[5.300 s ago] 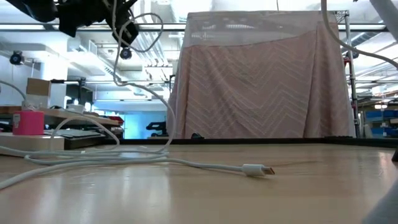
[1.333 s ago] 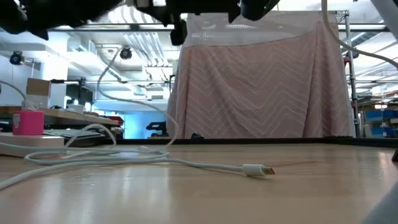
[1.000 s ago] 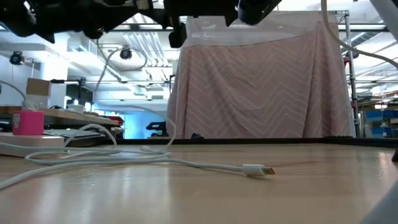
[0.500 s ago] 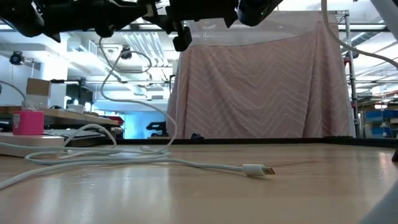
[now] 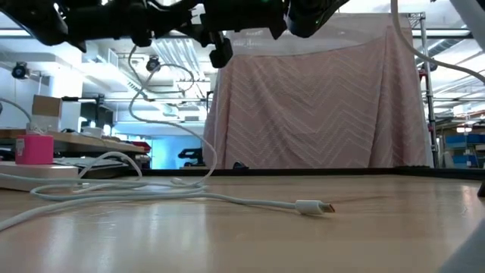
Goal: Insert USB
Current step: Insert the black charger adapter into the top black outlet extension
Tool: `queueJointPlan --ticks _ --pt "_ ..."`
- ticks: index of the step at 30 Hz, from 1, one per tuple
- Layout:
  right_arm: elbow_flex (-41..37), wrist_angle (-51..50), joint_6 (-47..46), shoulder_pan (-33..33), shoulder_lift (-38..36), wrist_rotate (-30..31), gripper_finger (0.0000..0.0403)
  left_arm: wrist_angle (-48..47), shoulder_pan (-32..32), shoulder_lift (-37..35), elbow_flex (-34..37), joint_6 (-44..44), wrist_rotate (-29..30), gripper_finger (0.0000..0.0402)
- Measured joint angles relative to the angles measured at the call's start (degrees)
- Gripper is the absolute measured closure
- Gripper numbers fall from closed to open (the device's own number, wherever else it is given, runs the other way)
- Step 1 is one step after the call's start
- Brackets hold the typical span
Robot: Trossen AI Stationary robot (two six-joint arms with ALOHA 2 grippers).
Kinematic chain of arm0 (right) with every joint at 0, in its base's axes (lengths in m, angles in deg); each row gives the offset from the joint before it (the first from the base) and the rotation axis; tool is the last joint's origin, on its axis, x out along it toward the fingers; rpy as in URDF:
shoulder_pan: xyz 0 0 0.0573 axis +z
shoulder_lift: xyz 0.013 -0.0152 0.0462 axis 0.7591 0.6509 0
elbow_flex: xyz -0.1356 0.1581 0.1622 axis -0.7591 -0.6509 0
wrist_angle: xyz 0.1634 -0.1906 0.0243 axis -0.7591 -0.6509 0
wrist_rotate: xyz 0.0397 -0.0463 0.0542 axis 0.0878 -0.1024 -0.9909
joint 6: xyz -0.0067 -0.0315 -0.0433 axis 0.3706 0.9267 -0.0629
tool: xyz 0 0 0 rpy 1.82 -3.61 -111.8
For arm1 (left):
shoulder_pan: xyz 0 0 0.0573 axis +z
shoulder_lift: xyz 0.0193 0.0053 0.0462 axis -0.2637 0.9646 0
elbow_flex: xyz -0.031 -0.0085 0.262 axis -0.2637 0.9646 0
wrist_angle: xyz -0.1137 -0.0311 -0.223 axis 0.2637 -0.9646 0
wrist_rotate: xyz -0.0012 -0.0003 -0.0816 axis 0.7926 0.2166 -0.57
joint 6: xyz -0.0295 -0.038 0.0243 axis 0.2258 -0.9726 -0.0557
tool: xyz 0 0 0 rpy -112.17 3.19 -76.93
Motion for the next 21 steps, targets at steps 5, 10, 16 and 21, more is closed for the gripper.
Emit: queueJointPlan --ticks 5,10,16,21 --pt "0.0 0.0 0.2 0.0 0.0 -0.3 0.0272 -0.4 -0.1 -0.8 0.0 0.0 1.5 0.0251" --pt "0.0 -0.3 2.2 0.0 0.0 -0.5 0.0252 -0.8 -0.1 -1.4 0.0 -0.7 2.9 0.0262" --pt "0.0 -1.3 7.7 0.0 -0.6 -1.7 0.0162 -2.3 -0.1 -2.0 0.0 -2.3 3.2 0.0264" --pt "0.0 -3.3 8.4 0.0 -2.2 -1.5 0.0158 -4.3 -0.1 -4.1 0.0 -2.6 1.5 0.0264"
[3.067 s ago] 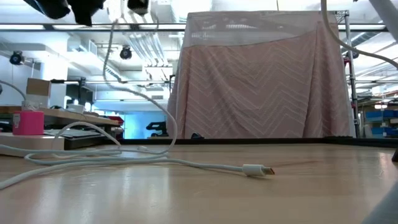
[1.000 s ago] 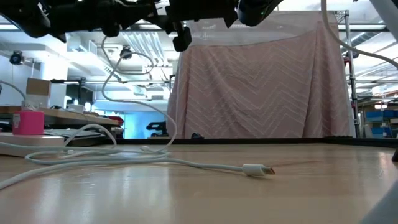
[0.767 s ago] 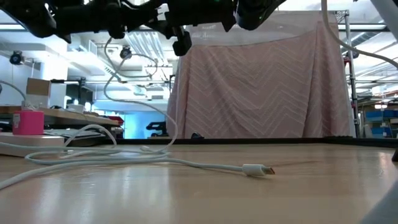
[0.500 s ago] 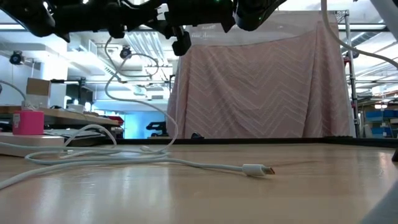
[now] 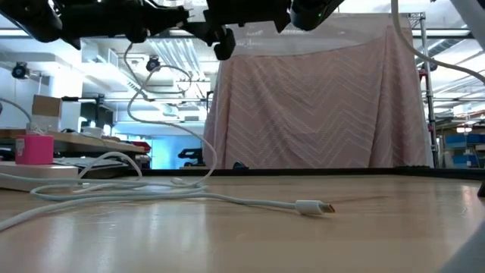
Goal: Insert USB
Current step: Insert the black charger adapter into the top black outlet extension
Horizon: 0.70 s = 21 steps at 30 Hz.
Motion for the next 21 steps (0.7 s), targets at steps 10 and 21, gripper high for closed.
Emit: queueJointPlan --ticks 10,21 --pt "0.0 -1.4 -4.8 -0.2 -0.7 -1.2 0.0279 -1.2 -1.5 -0.8 0.1 3.2 -2.7 0.0264" --pt "0.0 -6.7 -6.8 -0.2 -0.3 -4.6 0.0185 -1.9 -1.6 -1.0 0.1 4.1 -1.4 0.0265"
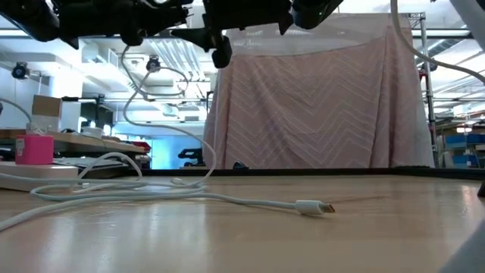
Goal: Insert USB
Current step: Insert the black charger adapter into the top black outlet extension
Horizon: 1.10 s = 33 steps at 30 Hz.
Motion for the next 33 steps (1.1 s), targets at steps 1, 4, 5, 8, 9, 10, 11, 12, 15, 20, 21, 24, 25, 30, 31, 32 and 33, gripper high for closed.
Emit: queueJointPlan --ticks 1,4,5,8,9,10,11,12,15,20,21,24,25,30,31,32,33 --pt "0.0 -0.2 -0.3 0.0 0.0 0.0 0.0177 0.0 0.0 0.0 0.0 0.0 0.4 0.0264" --pt "0.0 0.0 -0.6 -0.1 0.0 0.4 0.0174 0.2 0.0 0.0 0.0 0.0 0.5 0.0264" --pt "0.0 0.0 -0.6 -0.1 0.0 0.4 0.0178 0.1 0.1 0.1 0.0 0.0 0.6 0.0264" --pt "0.0 0.3 -0.1 -0.1 0.0 0.5 0.02 -0.2 0.0 0.1 0.0 0.1 0.5 0.0265" --pt "0.0 0.6 0.0 -0.1 0.0 0.6 0.0209 -0.2 0.0 0.1 0.0 0.1 0.3 0.0264" --pt "0.0 0.9 0.0 -0.1 0.0 0.7 0.0217 -0.2 0.0 0.2 -0.1 0.2 0.3 0.0263" --pt "0.0 1.2 0.1 -0.1 0.0 0.8 0.0224 -0.3 -0.1 0.2 -0.1 0.2 0.3 0.0262" --pt "0.0 1.3 0.3 -0.1 0.0 0.9 0.0232 -0.5 -0.1 0.2 -0.1 0.3 0.1 0.0261" --pt "0.0 1.3 0.3 -0.1 0.0 1.0 0.0248 -0.5 -0.2 0.3 -0.1 0.5 -0.9 0.0262" --pt "0.0 1.5 0.1 -0.1 -0.1 0.9 0.0262 -0.3 -0.2 0.3 -0.1 0.7 -1.0 0.0261" --pt "0.0 1.6 0.1 -0.1 -0.1 0.9 0.0266 -0.3 -0.2 0.3 -0.1 0.6 -1.0 0.0258" --pt "0.0 1.6 0.3 -0.1 -0.1 1.0 0.0267 -1.0 -0.3 0.1 -0.1 0.5 -1.1 0.0248" --pt "0.0 1.5 0.4 -0.1 -0.1 1.0 0.0267 -1.2 -0.3 0.0 -0.1 0.4 -1.0 0.0245" --pt "0.0 1.6 0.5 -0.1 -0.1 0.9 0.0267 -2.4 -0.3 -1.1 -0.1 0.1 -1.2 0.0236" --pt "0.0 1.6 0.4 -0.1 -0.2 0.9 0.0267 -2.6 -0.3 -1.2 -0.1 0.1 -1.2 0.0237" --pt "0.0 1.7 0.3 -0.1 -0.2 0.9 0.0267 -2.7 -0.3 -1.4 -0.1 0.1 -1.2 0.0238" --pt "0.0 1.7 0.1 -0.1 -0.2 0.9 0.0267 -2.9 -0.3 -1.6 -0.1 0.4 -1.2 0.024"
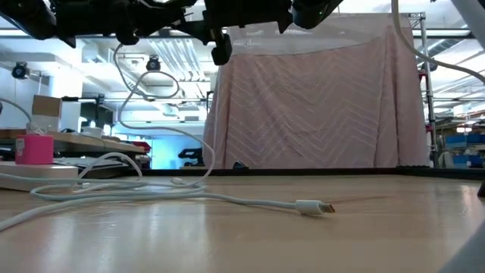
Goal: Insert USB
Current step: Insert the black charger adapter into the top black outlet extension
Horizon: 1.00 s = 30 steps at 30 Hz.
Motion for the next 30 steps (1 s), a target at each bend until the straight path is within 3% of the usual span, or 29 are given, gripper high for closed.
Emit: queueJointPlan --ticks 7,19,30 --pt "0.0 0.1 -0.4 0.0 0.0 0.0 0.0268 -0.7 0.0 -0.3 0.0 1.3 0.0 0.0249" --pt "0.0 0.4 -0.7 0.0 -0.1 -0.1 0.0269 -1.0 0.0 -0.4 0.0 2.1 0.0 0.0204" --pt "0.0 0.5 -0.3 -0.1 -0.5 -0.4 0.0269 -2.9 0.0 -2.7 0.0 2.6 1.5 0.024"
